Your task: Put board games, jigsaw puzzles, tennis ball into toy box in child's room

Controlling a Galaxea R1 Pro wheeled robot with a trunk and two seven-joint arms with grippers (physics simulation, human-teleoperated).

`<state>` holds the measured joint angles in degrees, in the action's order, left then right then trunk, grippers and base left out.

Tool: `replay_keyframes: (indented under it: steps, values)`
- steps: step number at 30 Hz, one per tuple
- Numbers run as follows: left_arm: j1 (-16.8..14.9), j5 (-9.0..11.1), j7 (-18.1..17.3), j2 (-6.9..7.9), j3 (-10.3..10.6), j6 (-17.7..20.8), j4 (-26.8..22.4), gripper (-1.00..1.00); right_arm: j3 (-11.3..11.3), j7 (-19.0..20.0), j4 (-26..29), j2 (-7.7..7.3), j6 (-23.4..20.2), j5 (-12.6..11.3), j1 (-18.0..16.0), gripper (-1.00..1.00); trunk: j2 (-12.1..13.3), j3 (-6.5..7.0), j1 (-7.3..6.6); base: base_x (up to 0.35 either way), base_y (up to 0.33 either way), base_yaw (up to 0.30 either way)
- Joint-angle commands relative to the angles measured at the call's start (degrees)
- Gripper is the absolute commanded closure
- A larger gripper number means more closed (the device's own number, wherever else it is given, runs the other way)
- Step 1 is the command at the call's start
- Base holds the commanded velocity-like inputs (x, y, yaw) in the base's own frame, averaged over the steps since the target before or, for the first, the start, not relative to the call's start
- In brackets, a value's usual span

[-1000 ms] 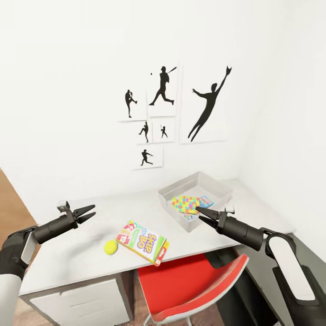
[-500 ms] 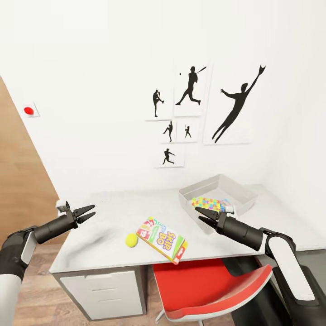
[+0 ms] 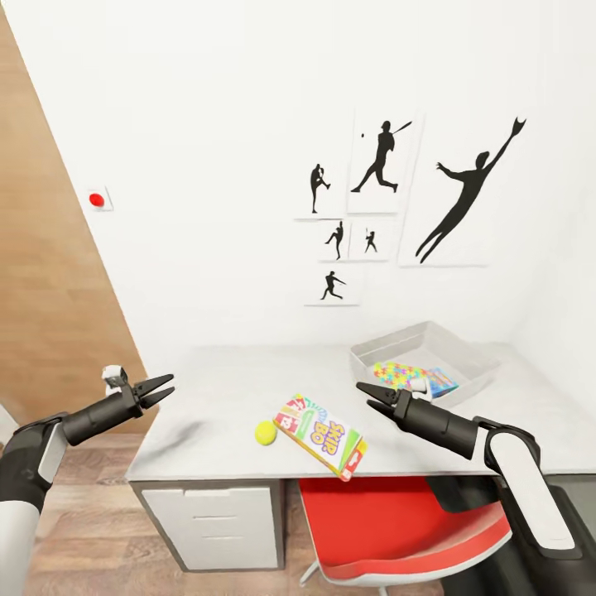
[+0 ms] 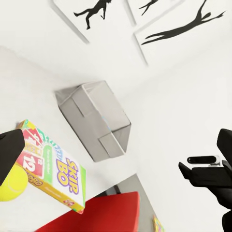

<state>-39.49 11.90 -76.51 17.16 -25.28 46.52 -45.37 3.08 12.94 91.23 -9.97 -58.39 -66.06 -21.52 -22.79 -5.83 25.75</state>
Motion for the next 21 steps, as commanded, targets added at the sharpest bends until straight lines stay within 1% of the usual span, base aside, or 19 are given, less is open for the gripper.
replay_keyframes:
  steps: [1,16,21]
  values:
    - [-0.1,0.1,-0.1,0.02,0.0,0.5,0.0,-1.00,0.1,0.6,0.0,0.00,-0.2,0.6,-0.1,-1.00,-0.1,-0.13,0.03,-0.022,0.060,0.009]
    - [-0.1,0.1,-0.1,0.06,0.0,0.3,0.0,-1.00,0.2,0.4,0.0,0.00,-0.2,0.6,0.0,-1.00,-0.1,-0.13,0.03,-0.004,0.011,0.002]
    - [-0.1,0.1,-0.1,0.06,0.0,0.4,0.0,-1.00,0.2,0.4,0.0,0.02,-0.2,0.6,0.0,-1.00,-0.1,-0.13,0.03,0.000,0.093,0.000]
